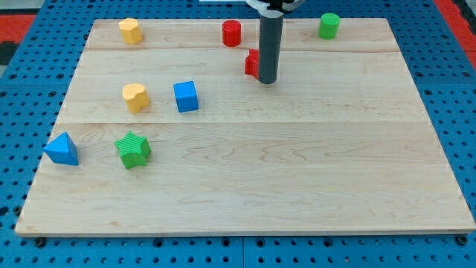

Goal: Place the green star to the left of the yellow heart

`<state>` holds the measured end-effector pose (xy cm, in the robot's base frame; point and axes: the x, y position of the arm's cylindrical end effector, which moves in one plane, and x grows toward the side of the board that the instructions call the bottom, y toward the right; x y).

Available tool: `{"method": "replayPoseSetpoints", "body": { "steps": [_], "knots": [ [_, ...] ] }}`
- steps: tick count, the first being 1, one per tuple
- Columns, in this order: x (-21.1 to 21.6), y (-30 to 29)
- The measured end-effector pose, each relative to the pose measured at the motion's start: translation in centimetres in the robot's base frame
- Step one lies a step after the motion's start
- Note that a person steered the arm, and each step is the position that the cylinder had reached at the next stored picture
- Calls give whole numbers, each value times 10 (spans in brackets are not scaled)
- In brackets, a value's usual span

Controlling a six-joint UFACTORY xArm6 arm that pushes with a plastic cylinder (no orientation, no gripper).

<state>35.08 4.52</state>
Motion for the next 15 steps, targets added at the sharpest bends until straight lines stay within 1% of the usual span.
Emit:
{"method": "replayPoseSetpoints", "body": {
  "steps": [2,4,5,8,9,10,11,12,13,14,15],
  "knots": [
    [1,0],
    [11,1],
    [13,33],
    [12,39],
    [33,38],
    [106,0],
    [143,-85],
    [158,-118],
    [171,-132],
    [183,-162],
    [183,-171]
  ]
}}
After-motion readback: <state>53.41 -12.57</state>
